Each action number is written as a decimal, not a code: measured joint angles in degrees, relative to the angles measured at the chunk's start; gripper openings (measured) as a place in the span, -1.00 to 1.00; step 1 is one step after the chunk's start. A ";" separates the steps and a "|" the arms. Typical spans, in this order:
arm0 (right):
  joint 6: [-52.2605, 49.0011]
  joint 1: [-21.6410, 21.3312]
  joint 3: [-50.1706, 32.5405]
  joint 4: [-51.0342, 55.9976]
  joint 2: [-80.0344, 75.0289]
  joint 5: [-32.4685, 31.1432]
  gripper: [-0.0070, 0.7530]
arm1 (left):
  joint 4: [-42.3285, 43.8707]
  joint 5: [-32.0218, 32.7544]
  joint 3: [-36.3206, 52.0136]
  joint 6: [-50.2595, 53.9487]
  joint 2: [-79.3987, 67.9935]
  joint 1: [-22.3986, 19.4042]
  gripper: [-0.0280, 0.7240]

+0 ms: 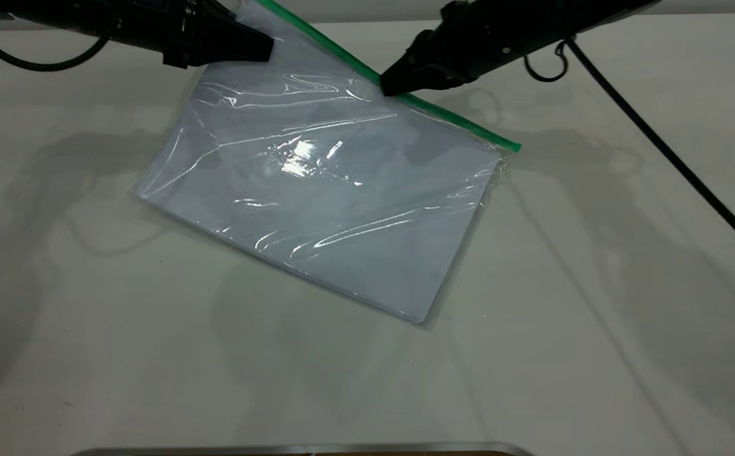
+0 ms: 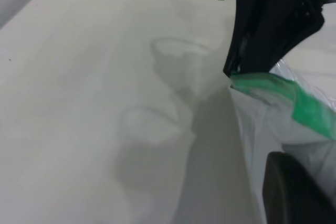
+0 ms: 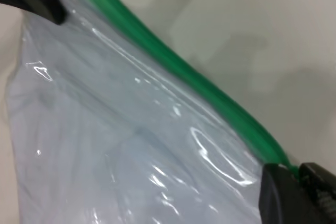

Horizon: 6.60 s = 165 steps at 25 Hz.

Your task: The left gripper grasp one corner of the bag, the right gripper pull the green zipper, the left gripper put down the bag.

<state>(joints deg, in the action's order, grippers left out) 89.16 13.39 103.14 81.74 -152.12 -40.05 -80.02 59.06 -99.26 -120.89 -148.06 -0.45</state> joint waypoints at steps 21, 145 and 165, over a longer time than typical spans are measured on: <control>-8.13 -7.45 -0.05 -17.97 -0.35 -3.63 -0.86 | -0.92 0.85 0.00 -0.31 0.00 -0.53 -0.79; -87.00 -12.92 -76.01 -78.98 146.93 -23.74 0.21 | 72.19 6.12 71.13 107.15 143.75 -2.94 0.39; -87.00 -12.97 -75.96 -78.69 153.04 -24.31 0.21 | 72.23 6.71 71.13 107.15 149.14 -2.94 0.39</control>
<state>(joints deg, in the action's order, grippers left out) 2.16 0.42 27.18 3.04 0.91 -64.36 -7.79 65.77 -28.13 -13.74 1.08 -3.39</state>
